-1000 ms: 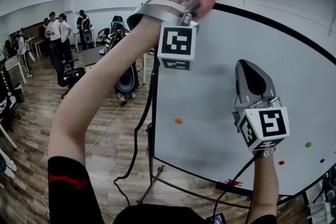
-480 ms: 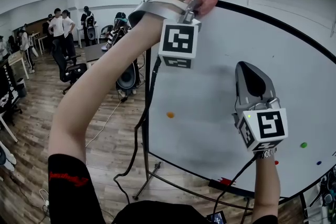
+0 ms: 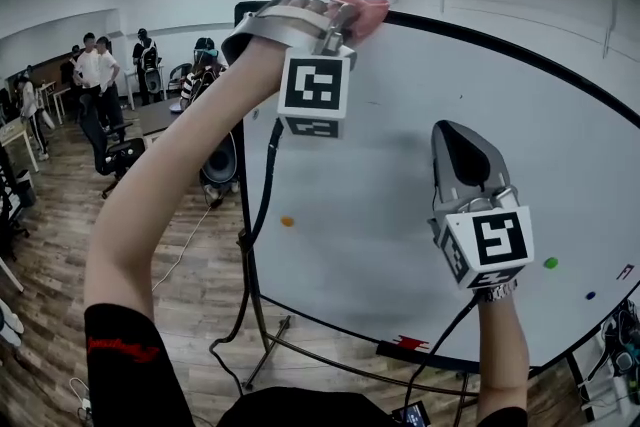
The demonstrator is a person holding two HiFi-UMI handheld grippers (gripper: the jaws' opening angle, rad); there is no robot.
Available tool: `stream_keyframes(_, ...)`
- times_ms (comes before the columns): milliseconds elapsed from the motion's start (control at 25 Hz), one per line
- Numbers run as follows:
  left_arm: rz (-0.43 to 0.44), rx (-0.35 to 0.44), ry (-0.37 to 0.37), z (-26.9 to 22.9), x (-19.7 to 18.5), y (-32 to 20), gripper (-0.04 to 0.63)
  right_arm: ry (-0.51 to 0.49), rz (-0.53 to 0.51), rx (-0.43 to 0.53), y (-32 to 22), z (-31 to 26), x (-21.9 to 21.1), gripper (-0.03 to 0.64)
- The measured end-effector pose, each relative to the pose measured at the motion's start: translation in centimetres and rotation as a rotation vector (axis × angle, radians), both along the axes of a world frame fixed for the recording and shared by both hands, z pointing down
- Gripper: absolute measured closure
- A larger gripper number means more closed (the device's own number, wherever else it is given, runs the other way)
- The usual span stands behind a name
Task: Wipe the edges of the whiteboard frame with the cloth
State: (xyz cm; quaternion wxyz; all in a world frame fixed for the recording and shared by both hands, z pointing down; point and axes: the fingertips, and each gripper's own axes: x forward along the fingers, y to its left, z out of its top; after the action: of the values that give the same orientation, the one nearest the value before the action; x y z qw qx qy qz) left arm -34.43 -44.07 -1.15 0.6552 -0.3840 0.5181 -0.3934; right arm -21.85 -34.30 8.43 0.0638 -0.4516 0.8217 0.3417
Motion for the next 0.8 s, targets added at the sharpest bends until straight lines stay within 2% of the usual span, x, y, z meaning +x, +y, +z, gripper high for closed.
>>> stream_keyframes(400,0.010,0.003,0.003,-0.1,5.0,1.2,0.549,0.001,0.017,-0.003,2.0,0.2,5.0,0.615)
stream_keyframes(800,0.017,-0.001,-0.012,-0.4,8.1,1.7,0.549,-0.002,0.053,-0.006,3.3,0.1,8.1,0.615)
